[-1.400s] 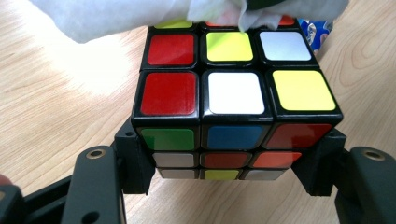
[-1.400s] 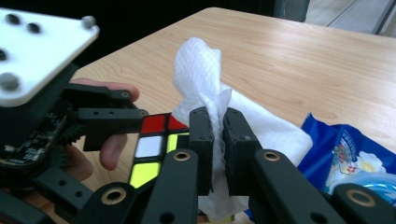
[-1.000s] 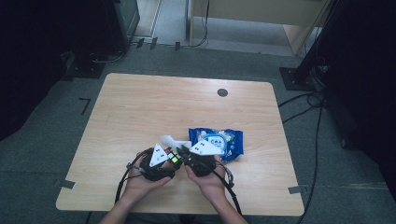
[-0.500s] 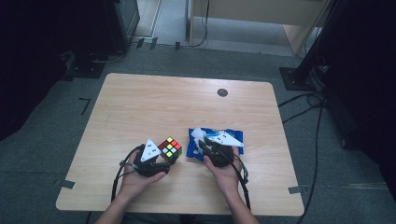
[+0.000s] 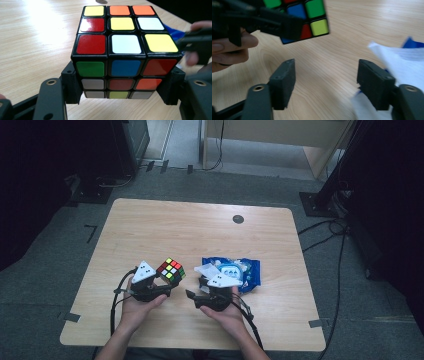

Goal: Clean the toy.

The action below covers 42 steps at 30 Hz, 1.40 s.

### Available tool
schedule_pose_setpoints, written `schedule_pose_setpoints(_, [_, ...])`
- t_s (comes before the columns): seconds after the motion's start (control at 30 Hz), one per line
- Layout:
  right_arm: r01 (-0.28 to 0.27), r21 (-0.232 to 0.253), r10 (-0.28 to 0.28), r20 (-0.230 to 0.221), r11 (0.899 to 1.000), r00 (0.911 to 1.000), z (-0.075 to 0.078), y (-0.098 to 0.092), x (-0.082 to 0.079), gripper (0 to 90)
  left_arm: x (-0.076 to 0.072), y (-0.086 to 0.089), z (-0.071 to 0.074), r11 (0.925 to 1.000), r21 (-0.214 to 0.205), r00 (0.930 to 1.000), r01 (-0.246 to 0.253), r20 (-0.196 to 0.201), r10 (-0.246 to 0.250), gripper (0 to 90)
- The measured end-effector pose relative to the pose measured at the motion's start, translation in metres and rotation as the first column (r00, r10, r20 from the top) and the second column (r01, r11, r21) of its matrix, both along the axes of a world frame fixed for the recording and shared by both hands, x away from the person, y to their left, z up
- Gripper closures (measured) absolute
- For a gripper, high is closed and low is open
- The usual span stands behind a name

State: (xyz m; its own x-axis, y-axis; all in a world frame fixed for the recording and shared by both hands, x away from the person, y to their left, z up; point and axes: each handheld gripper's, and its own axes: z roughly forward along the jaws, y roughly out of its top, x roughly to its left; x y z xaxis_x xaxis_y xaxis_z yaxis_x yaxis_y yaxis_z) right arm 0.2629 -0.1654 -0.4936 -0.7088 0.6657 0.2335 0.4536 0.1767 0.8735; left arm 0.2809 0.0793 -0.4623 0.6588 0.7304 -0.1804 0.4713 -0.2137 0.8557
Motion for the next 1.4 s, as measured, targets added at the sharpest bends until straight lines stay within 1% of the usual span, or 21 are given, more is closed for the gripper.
schedule_pose_setpoints(0.07, [-0.006,-0.009,0.007,0.023,1.0,0.9997,-0.001,0.009,-0.002,26.7,-0.001,-0.003,0.002,0.9999,-0.001,0.9999,0.013,0.0,-0.013,34.1])
schedule_pose_setpoints(0.13, [-0.001,-0.02,0.002,0.048,1.0,0.9988,-0.001,0.015,-0.004,23.8,-0.003,-0.007,0.002,0.9997,0.0,0.9997,0.024,-0.003,-0.024,34.1])
schedule_pose_setpoints(0.27, [0.01,-0.023,-0.008,0.094,1.0,0.9955,0.001,0.021,-0.006,22.8,-0.006,-0.014,0.003,0.9988,0.003,0.9988,0.049,-0.007,-0.049,34.1])
schedule_pose_setpoints(0.37, [0.032,-0.046,-0.025,0.14,0.998,0.9898,0.003,0.024,-0.009,25.1,-0.007,-0.018,0.003,0.998,-0.001,0.9979,0.063,-0.013,-0.063,34.1])
schedule_pose_setpoints(0.4, [0.038,-0.049,-0.031,0.148,0.998,0.9885,0.003,0.025,-0.009,26.9,-0.008,-0.02,0.003,0.9976,0.001,0.9975,0.069,-0.015,-0.069,34.1])
schedule_pose_setpoints(0.47, [0.027,-0.044,-0.019,0.169,0.999,0.9854,0.003,0.026,-0.011,31.3,-0.008,-0.022,0.003,0.9972,-0.001,0.9971,0.075,-0.017,-0.075,34.0])
schedule_pose_setpoints(0.5, [0.038,-0.05,-0.029,0.182,0.998,0.9828,0.004,0.026,-0.012,33.3,-0.009,-0.023,0.003,0.9973,0.0,0.9971,0.074,-0.017,-0.074,34.0])
schedule_pose_setpoints(0.67, [0.037,-0.077,-0.021,0.208,0.996,0.978,0.003,0.026,-0.013,34.6,-0.009,-0.022,0.002,0.9975,-0.001,0.9972,0.071,-0.025,-0.071,33.9])
schedule_pose_setpoints(0.83, [0.032,-0.11,-0.005,0.236,0.993,0.9718,0.003,0.026,-0.014,34.8,-0.008,-0.022,0.001,0.9973,-0.025,0.9965,0.069,-0.047,-0.07,33.6])
schedule_pose_setpoints(0.9, [0.032,-0.138,0.005,0.257,0.99,0.9664,0.002,0.027,-0.016,34.8,-0.007,-0.02,0.002,0.9969,-0.042,0.9964,0.067,-0.05,-0.069,33.6])
schedule_pose_setpoints(0.93, [0.032,-0.159,0.013,0.272,0.987,0.9621,0.002,0.028,-0.017,34.8,-0.006,-0.019,0.003,0.9963,-0.052,0.9961,0.068,-0.052,-0.071,33.5])
schedule_pose_setpoints(1.03, [0.032,-0.212,0.035,0.306,0.977,0.9514,-0.001,0.032,-0.021,34.8,-0.005,-0.017,0.004,0.9955,-0.058,0.9945,0.075,-0.069,-0.079,33.6])
schedule_pose_setpoints(1.1, [0.038,-0.232,0.039,0.318,0.972,0.9474,-0.002,0.034,-0.022,34.8,-0.003,-0.017,0.003,0.9952,-0.05,0.9925,0.084,-0.085,-0.088,33.7])
schedule_pose_setpoints(1.13, [0.038,-0.241,0.043,0.321,0.97,0.9462,-0.003,0.034,-0.022,34.7,-0.003,-0.016,0.002,0.9952,-0.043,0.9923,0.088,-0.083,-0.091,33.8])
schedule_pose_setpoints(1.2, [0.041,-0.251,0.045,0.327,0.967,0.9439,-0.004,0.035,-0.022,34.6,-0.005,-0.017,0.002,0.9963,-0.02,0.9948,0.084,-0.056,-0.085,34.0])
schedule_pose_setpoints(1.23, [0.04,-0.249,0.043,0.32,0.968,0.9465,-0.004,0.035,-0.021,34.4,-0.006,-0.018,0.003,0.9967,-0.008,0.9959,0.081,-0.041,-0.081,34.1])
schedule_pose_setpoints(1.27, [0.035,-0.247,0.044,0.306,0.968,0.9509,-0.004,0.035,-0.02,34.2,-0.007,-0.017,0.003,0.9975,-0.01,0.997,0.07,-0.03,-0.071,34.1])
schedule_pose_setpoints(1.3, [0.034,-0.249,0.041,0.29,0.968,0.9562,-0.004,0.034,-0.019,33.9,-0.006,-0.014,0.005,0.9978,-0.036,0.998,0.056,-0.026,-0.057,34.1])
schedule_pose_setpoints(1.33, [0.04,-0.248,0.028,0.266,0.968,0.9635,-0.005,0.032,-0.017,35.6,-0.005,-0.011,0.006,0.9971,-0.06,0.9984,0.048,-0.028,-0.05,34.1])
schedule_pose_setpoints(1.37, [0.061,-0.249,0.004,0.254,0.966,0.9673,-0.007,0.03,-0.016,38.8,-0.004,-0.008,0.007,0.9963,-0.073,0.9985,0.044,-0.029,-0.047,34.1])
schedule_pose_setpoints(1.4, [0.07,-0.242,-0.011,0.24,0.968,0.9707,-0.008,0.028,-0.014,40.9,-0.004,-0.006,0.007,0.9957,-0.082,0.9986,0.042,-0.028,-0.045,34.1])
